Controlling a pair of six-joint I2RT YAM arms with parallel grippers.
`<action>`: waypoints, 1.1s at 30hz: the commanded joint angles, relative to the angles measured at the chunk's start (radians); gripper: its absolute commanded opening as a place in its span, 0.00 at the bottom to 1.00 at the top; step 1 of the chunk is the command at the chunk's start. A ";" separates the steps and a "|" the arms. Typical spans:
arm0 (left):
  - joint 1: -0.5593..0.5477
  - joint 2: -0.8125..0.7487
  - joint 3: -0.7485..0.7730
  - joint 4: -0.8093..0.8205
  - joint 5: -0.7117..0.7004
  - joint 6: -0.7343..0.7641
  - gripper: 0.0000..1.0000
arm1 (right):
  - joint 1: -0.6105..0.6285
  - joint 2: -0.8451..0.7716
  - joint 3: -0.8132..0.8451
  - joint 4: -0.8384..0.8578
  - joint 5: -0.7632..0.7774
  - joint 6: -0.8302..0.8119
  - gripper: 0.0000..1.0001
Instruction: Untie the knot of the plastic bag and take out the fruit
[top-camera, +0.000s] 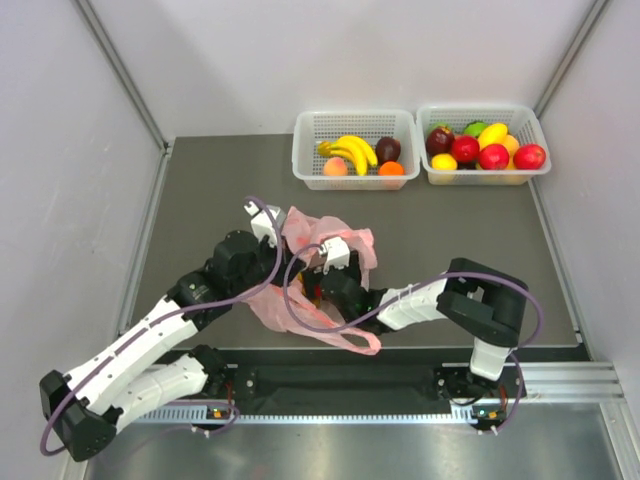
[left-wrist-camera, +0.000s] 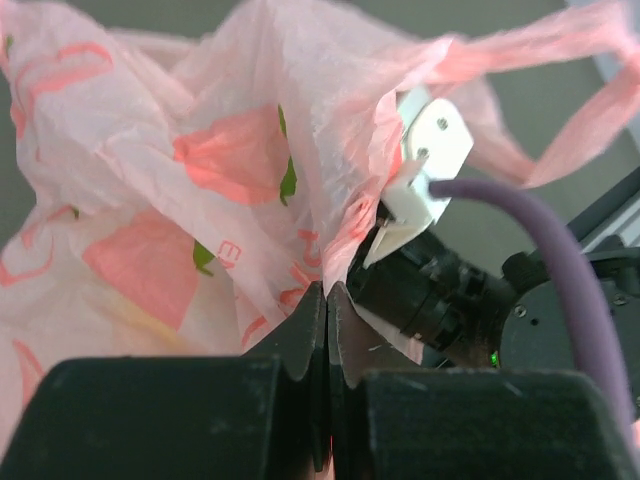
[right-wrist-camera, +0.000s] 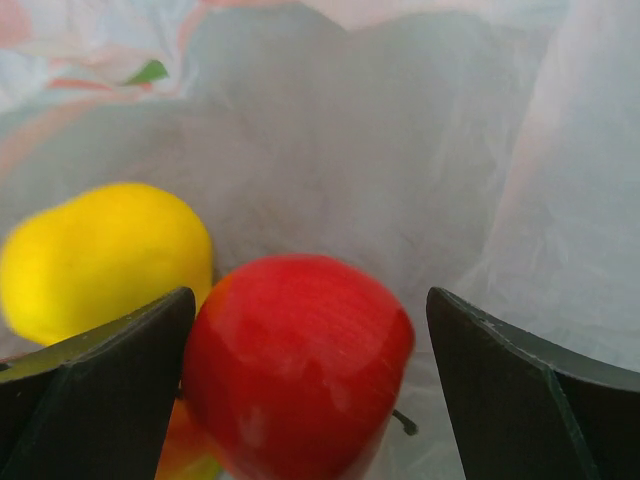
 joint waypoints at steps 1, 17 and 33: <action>-0.001 -0.022 -0.068 0.053 -0.033 -0.038 0.00 | -0.009 0.046 0.072 -0.069 0.031 0.031 0.98; 0.001 -0.032 -0.091 0.086 -0.162 -0.046 0.00 | -0.038 -0.390 -0.151 -0.134 -0.285 -0.035 0.00; 0.002 0.030 -0.080 0.184 -0.231 -0.059 0.00 | -0.050 -1.099 -0.133 -0.544 -0.928 -0.137 0.00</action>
